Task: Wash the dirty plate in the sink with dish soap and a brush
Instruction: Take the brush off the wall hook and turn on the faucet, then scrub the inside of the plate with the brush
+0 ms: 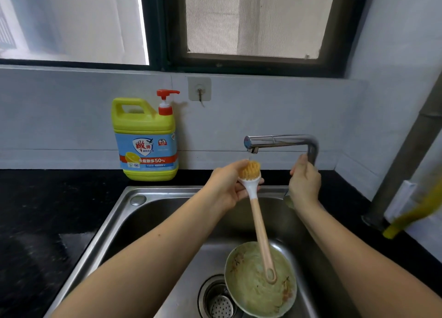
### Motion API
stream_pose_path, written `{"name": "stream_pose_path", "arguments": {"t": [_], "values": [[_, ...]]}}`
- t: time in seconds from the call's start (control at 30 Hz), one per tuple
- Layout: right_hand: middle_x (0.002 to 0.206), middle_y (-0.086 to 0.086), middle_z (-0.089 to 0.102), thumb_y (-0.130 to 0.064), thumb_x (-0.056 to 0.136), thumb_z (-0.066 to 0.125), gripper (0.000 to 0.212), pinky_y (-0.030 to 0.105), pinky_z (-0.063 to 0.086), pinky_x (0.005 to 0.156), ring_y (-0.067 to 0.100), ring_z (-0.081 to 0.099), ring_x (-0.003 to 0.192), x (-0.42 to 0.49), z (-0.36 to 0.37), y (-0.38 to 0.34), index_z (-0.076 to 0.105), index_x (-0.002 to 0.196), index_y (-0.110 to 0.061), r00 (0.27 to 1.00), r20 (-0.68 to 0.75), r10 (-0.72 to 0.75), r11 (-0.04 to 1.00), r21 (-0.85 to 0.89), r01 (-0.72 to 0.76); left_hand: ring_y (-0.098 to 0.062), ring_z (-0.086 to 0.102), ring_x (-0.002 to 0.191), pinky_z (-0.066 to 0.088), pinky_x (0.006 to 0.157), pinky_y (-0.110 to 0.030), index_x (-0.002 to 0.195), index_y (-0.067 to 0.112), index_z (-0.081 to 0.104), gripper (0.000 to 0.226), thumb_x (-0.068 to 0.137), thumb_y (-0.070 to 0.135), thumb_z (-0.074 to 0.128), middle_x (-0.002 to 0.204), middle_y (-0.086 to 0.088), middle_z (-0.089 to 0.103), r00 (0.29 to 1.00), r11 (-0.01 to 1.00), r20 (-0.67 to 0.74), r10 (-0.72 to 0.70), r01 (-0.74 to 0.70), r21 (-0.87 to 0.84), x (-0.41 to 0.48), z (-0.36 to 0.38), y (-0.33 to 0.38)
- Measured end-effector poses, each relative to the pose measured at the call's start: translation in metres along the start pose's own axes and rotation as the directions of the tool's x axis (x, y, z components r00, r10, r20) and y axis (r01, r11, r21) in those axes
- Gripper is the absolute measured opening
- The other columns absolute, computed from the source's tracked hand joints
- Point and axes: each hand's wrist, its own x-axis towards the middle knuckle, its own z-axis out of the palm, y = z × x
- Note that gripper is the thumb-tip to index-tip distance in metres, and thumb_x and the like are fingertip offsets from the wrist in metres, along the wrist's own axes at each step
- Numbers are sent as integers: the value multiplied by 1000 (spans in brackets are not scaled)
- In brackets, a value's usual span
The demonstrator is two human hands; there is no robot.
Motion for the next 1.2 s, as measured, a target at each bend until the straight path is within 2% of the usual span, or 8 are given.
{"name": "stream_pose_path", "arguments": {"t": [0.27, 0.4, 0.5, 0.6, 0.77, 0.9, 1.07, 1.2], "values": [[66, 4, 50, -39, 102, 27, 48, 28, 39, 58, 13, 49, 63, 11, 2, -2, 50, 71, -10, 999, 45, 23, 987, -161, -15, -25, 70, 75, 60, 60, -31, 115, 1, 57, 29, 93, 20, 57, 96, -18, 69, 999, 1000, -35, 2, -2, 17, -1, -4, -11], [68, 7, 52, -30, 102, 30, 43, 36, 46, 64, 24, 55, 67, 7, -12, 0, 55, 79, -4, 959, 256, -123, 845, -479, 236, -23, 69, 75, 59, 60, -30, 115, 1, 56, 28, 94, 20, 55, 100, -18, 68, 998, 999, -52, -40, 40, 11, -3, -10, -23], [77, 6, 57, -16, 94, 47, 22, 45, 49, 81, 23, 56, 76, -10, -22, 5, 60, 80, -7, 785, 433, -442, 518, -592, 618, -24, 69, 78, 60, 60, -30, 118, 0, 55, 32, 93, 20, 55, 110, -21, 66, 994, 995, -49, -94, 93, -22, -3, -16, -36], [86, 3, 62, -18, 88, 50, 16, 44, 47, 94, 19, 58, 90, -43, -31, 10, 64, 86, -10, 611, 578, -541, 401, -461, 792, -25, 68, 77, 59, 59, -31, 119, 0, 55, 32, 93, 20, 54, 106, -20, 66, 990, 988, -49, -132, 128, -83, 1, -19, -50], [80, -7, 61, -48, 92, 47, 21, 28, 47, 61, 9, 60, 72, -88, -36, 18, 48, 103, -31, 686, 727, -8, 699, -487, 524, -30, 64, 80, 56, 70, -39, 113, -5, 56, 31, 96, 17, 44, 94, -21, 63, 985, 964, -59, -159, 143, -223, 5, -24, -77], [83, 12, 63, -18, 83, 66, 36, 32, 58, 57, 20, 66, 63, -91, -39, 39, 48, 113, -25, 620, 711, 333, 919, -391, -45, -35, 60, 88, 52, 80, -45, 113, -6, 55, 32, 98, 18, 40, 103, -25, 59, 972, 945, -53, -228, 208, -253, 11, -29, -100], [81, -4, 61, -14, 82, 61, 29, 25, 54, 57, 11, 62, 64, -82, -49, 56, 61, 108, -28, 605, 695, 388, 822, -559, 115, -23, 57, 66, 49, 61, -29, 86, 8, 61, 31, 94, 34, 47, 77, -11, 59, 948, 913, -251, -196, 270, 306, 21, -50, -127], [97, -10, 64, -22, 83, 56, 30, 30, 52, 71, 11, 60, 85, -73, -53, 61, 63, 107, -39, 582, 694, 424, 616, -692, 377, -12, 52, 41, 50, 47, -24, 61, 8, 51, 29, 90, 12, 55, 45, -2, 54, 948, 792, -288, -137, 279, 542, 22, -80, -148]]}}
